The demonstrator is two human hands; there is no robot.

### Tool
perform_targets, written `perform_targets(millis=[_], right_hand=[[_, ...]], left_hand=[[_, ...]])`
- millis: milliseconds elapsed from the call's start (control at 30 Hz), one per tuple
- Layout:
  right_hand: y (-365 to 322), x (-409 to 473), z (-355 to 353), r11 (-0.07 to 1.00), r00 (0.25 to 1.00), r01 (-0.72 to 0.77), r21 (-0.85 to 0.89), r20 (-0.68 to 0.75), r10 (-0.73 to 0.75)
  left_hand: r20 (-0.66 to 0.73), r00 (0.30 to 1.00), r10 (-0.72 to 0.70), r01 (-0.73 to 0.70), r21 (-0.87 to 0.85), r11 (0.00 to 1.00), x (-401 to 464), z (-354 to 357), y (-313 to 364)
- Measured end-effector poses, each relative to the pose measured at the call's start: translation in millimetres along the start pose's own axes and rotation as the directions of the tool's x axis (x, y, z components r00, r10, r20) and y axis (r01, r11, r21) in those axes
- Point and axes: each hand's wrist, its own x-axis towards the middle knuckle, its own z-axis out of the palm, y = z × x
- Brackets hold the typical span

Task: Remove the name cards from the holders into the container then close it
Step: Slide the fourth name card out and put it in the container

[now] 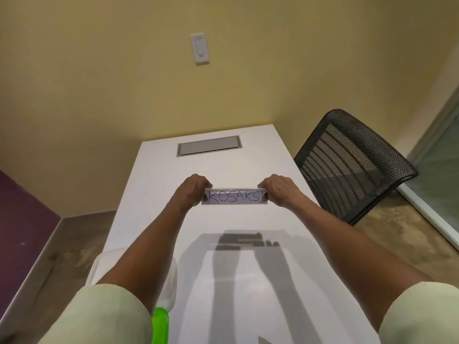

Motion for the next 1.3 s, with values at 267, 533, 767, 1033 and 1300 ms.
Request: perform_targets(millis=[267,533,767,1033,1300], right_hand=[[-53.6,5.7,-2.0,0.994,0.995,0.094,-0.052,-0.032,-0.096],[-123.5,13.8,2.7,0.982,0.982,0.186,-0.030,-0.033,-0.187],[-188.5,23.2,11.0,0.968,0.967,0.251,-0.033,-0.029,-0.252],[-242.5,29.8,22.3,0.951,0.952,0.307,-0.016,-0.003,-0.307],[-289.5,38.0,45.4,0.945,0.942,0.324,0.044,0.074,-0.326]], left_hand=[[-0.036,0.999,0.000,0.004,0.101,0.995,-35.6,-28.9,-44.4],[-0.077,0.994,-0.072,0.080,0.100,0.992,-69.5,-50.9,-108.2],[-0.112,0.983,-0.148,0.155,0.053,0.987,-98.8,-63.6,-167.5],[-0.112,0.966,-0.233,0.227,-0.063,0.972,-116.6,-73.8,-218.9],[-0.077,0.953,-0.293,0.292,-0.024,0.956,-123.3,-75.3,-268.1]])
